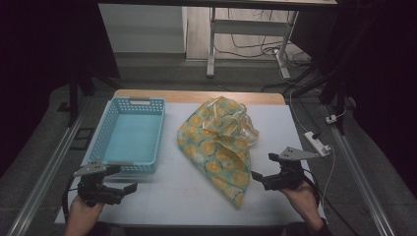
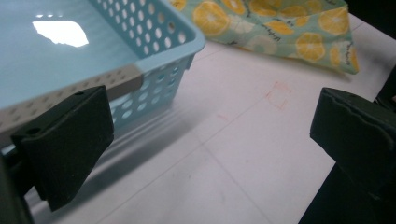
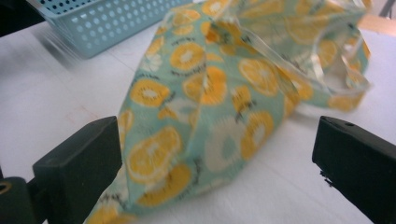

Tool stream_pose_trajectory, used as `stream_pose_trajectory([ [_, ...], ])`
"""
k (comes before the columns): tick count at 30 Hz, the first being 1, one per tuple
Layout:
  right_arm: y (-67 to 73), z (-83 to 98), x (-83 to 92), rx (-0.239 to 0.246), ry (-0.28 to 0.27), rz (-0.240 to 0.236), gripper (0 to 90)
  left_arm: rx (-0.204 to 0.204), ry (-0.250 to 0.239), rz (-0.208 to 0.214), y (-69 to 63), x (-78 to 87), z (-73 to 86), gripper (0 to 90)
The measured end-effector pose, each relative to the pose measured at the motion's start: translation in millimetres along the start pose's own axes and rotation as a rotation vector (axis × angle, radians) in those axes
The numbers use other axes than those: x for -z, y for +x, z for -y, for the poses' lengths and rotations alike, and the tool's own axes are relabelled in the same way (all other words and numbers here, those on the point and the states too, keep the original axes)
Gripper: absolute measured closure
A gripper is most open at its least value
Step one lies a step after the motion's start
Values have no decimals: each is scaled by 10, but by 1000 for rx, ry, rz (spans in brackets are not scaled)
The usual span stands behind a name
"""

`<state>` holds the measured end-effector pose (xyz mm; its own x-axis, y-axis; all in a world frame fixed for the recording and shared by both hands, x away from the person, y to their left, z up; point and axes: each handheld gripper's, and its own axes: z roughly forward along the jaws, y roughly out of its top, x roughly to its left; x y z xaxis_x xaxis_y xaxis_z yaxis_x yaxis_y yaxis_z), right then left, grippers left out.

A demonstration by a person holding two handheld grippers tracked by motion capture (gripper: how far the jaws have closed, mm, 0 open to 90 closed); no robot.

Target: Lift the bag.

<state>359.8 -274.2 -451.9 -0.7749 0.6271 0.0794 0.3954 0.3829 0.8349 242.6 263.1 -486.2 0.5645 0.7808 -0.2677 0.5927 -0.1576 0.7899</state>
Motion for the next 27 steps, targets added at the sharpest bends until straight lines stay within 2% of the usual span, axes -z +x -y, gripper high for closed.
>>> stream_pose_trajectory([
  [7, -59, 201, 100, -26, 16, 38, 13, 16, 17, -55, 29, 79, 161, 0],
  [16, -67, 418, 210, -45, 46, 84, 8, 61, 34, -80, 89, 154, 371, 0],
  [27, -41, 650, 313, -71, 89, 133, 0, 72, 78, -122, 115, 158, 513, 0],
])
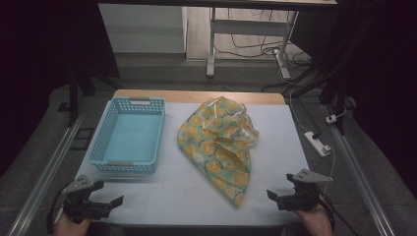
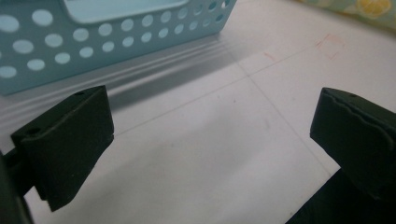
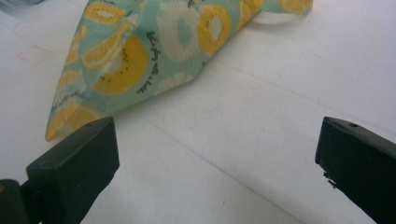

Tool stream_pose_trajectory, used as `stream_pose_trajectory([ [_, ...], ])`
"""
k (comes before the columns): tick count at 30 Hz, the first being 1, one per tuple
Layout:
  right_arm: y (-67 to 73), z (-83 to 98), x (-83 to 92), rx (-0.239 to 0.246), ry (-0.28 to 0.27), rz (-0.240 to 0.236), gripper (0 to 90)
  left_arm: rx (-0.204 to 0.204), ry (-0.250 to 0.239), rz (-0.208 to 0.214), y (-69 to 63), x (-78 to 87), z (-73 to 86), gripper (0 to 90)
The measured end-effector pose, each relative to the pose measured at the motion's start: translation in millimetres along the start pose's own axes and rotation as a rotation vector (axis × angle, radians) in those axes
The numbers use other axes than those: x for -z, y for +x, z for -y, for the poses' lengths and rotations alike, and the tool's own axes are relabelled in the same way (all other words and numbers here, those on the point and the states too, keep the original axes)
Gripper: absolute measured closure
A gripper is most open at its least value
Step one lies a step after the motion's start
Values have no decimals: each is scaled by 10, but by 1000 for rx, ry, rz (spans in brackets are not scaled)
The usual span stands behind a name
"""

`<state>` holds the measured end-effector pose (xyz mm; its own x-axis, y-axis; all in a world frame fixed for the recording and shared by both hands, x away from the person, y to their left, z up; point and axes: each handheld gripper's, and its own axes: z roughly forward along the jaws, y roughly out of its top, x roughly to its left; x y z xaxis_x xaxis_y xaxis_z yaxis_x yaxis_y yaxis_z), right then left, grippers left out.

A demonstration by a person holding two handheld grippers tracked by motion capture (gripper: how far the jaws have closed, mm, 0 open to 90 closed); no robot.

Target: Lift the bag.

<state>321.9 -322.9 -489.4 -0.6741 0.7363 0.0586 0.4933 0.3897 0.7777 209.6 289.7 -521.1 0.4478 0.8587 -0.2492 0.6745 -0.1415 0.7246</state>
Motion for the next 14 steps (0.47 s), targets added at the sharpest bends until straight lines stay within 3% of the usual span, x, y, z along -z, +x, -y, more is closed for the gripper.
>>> stream_pose_trajectory([
  [8, -1, 136, 19, -21, 75, 1, 0, -8, 52, -35, -24, 1, 34, 0],
  [14, -13, 147, 24, -31, 81, 6, 1, 4, 66, -29, -8, -22, 25, 0],
])
